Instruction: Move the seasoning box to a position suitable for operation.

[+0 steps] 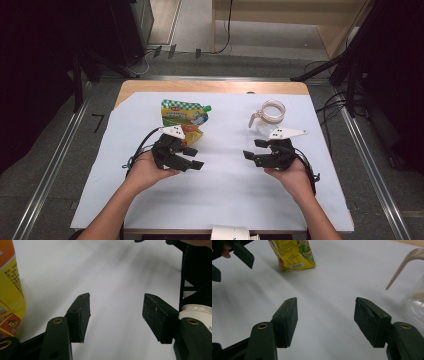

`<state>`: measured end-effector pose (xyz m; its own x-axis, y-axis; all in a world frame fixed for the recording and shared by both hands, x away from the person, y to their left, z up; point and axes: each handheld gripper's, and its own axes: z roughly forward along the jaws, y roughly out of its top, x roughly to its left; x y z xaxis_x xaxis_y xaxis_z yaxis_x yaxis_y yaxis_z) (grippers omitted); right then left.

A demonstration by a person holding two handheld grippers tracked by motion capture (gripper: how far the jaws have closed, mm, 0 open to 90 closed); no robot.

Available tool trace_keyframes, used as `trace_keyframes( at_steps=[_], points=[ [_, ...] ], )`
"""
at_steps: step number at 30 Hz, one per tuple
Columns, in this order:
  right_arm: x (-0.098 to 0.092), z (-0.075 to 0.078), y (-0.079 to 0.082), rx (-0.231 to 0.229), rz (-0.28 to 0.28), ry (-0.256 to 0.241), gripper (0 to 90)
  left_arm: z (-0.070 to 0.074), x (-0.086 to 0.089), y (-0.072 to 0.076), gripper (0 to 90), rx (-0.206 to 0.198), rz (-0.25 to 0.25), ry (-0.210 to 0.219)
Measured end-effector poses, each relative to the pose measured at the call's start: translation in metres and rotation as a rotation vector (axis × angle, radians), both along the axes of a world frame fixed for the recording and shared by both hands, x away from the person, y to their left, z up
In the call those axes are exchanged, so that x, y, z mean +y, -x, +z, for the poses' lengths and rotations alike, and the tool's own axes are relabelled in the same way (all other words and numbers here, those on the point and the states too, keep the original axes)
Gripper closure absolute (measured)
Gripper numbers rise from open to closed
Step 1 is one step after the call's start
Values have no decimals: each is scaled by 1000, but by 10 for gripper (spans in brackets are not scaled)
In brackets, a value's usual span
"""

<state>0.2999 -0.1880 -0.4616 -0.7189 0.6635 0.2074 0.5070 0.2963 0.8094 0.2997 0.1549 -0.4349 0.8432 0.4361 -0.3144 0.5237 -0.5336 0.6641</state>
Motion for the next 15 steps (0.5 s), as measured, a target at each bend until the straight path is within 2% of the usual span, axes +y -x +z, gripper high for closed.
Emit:
trace_keyframes(
  at_steps=[10,14,15],
  points=[
    [-19,-4,-11,-3,-73,30,375,0,0,0,399,-14,0,0],
    [-30,-8,-18,-4,-136,34,374,-1,-1,-1,399,-16,3,0],
    [-30,-8,-18,-4,-136,34,374,-1,-1,-1,399,-17,2,-3]
  ],
)
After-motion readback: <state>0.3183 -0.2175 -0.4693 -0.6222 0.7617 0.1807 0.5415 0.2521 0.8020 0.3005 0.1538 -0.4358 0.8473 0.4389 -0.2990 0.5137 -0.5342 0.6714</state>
